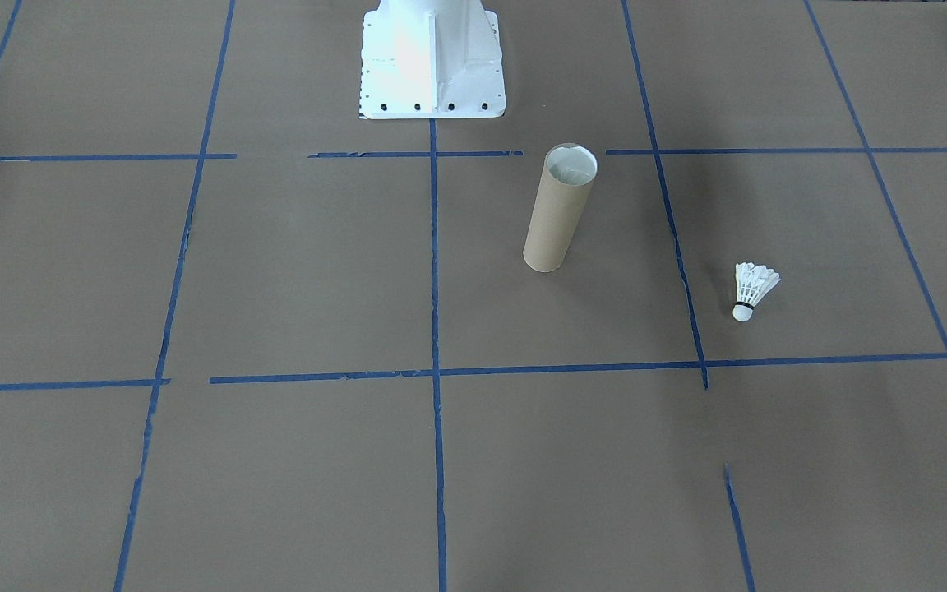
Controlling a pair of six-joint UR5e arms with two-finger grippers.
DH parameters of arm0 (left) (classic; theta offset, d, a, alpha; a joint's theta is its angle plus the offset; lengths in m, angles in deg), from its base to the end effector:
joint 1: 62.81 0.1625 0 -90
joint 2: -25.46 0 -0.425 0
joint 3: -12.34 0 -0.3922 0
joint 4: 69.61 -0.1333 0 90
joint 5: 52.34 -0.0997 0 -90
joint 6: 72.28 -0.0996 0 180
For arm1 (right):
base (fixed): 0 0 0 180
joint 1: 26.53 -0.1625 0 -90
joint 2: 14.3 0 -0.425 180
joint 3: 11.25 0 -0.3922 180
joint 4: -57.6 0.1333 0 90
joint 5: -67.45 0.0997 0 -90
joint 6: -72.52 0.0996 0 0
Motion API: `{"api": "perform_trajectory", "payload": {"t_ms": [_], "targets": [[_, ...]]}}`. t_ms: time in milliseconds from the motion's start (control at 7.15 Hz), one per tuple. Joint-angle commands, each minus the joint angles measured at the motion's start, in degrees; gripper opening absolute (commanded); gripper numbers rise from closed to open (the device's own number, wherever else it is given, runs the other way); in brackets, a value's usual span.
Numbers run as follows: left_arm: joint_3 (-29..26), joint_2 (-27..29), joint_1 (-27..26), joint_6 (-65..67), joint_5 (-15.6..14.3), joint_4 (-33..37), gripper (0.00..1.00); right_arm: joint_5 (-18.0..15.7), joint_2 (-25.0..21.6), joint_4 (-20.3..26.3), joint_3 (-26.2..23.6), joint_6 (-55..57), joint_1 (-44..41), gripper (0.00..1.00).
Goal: Collect badminton balls into bucket
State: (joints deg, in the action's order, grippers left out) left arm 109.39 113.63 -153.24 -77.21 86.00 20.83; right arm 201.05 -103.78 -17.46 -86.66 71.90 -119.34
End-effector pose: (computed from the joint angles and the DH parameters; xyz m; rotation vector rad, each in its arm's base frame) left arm -0.0625 -0.4823 0.6077 0.1322 0.8382 0.1154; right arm 0.0883 -0.4813 0.7534 0.0372 -0.7602 0.0306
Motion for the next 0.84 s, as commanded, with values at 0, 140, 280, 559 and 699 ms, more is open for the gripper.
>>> {"api": "perform_trajectory", "payload": {"t_ms": [0,140,280,559,699], "targets": [[1.6,-0.3,-0.1,-0.1,-0.1,-0.2,1.0,0.0,0.0,0.0,0.0,0.0,0.0,1.0],[1.8,-0.3,-0.1,-0.1,-0.1,-0.1,1.0,0.0,0.0,0.0,0.0,-0.1,0.0,1.0],[1.7,1.1,0.0,0.7,-0.3,0.2,1.0,0.0,0.0,0.0,0.0,0.0,0.0,1.0],[1.7,4.3,0.0,0.8,-2.5,0.3,1.0,0.0,0.0,0.0,0.1,0.0,0.0,1.0],[1.2,7.1,-0.1,0.9,-6.3,0.4,1.0,0.0,0.0,0.0,0.0,0.0,0.0,1.0]]}}
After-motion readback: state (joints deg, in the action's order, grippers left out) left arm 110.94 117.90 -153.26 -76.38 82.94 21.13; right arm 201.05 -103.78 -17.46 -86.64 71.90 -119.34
